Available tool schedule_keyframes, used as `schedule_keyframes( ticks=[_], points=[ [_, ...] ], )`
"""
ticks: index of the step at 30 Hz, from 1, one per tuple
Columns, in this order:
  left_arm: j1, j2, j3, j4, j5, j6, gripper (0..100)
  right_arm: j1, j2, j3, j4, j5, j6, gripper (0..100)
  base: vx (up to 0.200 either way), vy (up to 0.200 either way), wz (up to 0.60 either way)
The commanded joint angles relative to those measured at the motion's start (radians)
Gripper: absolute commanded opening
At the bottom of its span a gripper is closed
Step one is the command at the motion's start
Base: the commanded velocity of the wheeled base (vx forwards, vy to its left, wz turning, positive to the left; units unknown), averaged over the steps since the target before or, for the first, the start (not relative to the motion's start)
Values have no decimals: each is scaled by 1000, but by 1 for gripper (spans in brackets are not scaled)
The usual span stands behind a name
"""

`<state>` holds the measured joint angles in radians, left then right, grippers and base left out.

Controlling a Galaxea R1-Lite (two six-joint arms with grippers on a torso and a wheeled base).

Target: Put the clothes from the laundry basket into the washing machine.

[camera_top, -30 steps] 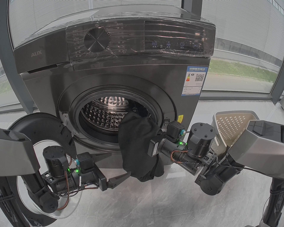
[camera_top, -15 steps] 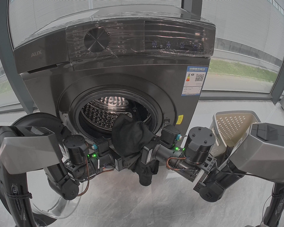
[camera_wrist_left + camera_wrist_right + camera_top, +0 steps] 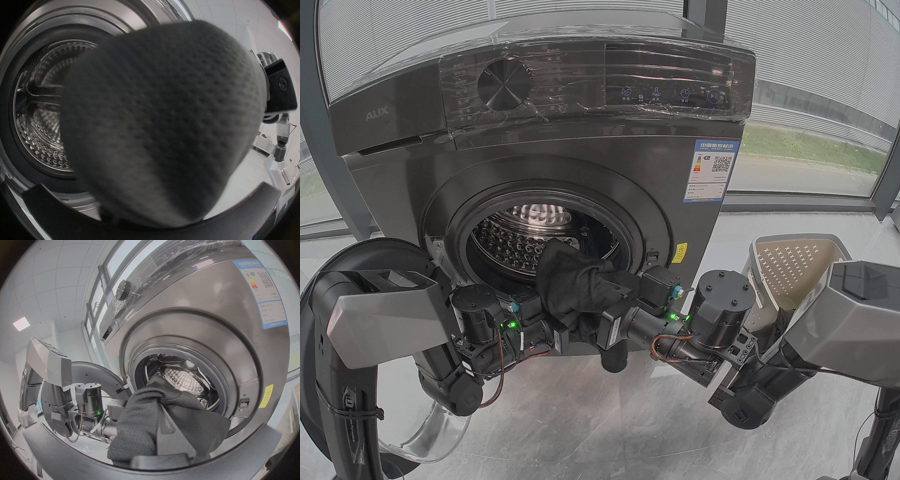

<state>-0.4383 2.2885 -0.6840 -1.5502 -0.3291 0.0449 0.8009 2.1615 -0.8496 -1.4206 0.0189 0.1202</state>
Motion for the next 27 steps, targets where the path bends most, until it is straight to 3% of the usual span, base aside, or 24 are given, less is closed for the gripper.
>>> schedule_keyframes(
  ticks=[1,6,12,13,17,22,27],
  points=[
    [13,-4,-25,-2,16,-2,0,-23,1,7,8,-14,1,0,0,0,0],
    [30,-66,-2,-2,21,-28,0,-48,3,33,11,-47,-1,0,0,0,0],
    [46,-89,11,-4,39,-28,0,-38,11,53,8,-57,1,0,0,0,0],
    [46,-96,18,-4,39,-28,0,-34,11,55,2,-57,1,100,0,0,0],
    [41,-146,63,-5,44,-39,0,-19,0,103,-3,-57,-1,100,0,0,0],
    [46,-270,178,-5,58,-65,0,-9,-42,356,-3,-36,-27,100,0,0,0],
    [52,-405,330,-4,59,-115,0,9,-42,572,-58,56,-39,100,0,0,0]
  ],
)
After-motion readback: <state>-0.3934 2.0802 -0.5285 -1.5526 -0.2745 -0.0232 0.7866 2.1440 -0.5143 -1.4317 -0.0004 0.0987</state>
